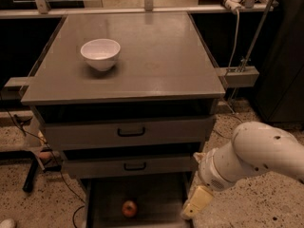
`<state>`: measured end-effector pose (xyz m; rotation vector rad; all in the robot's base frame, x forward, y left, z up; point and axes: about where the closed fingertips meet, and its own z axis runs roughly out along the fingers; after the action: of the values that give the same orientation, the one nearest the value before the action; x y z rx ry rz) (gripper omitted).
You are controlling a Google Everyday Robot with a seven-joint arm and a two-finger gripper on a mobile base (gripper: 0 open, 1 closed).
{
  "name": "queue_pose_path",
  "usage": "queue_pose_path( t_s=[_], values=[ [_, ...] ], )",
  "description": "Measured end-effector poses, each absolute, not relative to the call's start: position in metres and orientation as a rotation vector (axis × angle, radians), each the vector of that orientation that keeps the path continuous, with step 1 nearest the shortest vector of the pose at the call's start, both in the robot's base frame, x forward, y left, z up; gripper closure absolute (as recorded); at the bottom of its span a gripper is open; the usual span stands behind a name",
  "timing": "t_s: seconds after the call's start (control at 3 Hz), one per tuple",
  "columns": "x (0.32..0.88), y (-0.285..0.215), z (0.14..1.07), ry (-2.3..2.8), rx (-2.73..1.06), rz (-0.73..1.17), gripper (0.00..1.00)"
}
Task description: Pick apple from bottom drawer and place on counter
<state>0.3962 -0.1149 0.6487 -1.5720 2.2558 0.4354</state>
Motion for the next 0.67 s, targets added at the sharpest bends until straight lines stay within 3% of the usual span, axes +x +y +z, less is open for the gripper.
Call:
queue_pose_path(
  t_s=[0.67],
  values=[
    [0.382, -0.050, 0.537, 2.281, -1.492, 0.703, 0.00]
  ],
)
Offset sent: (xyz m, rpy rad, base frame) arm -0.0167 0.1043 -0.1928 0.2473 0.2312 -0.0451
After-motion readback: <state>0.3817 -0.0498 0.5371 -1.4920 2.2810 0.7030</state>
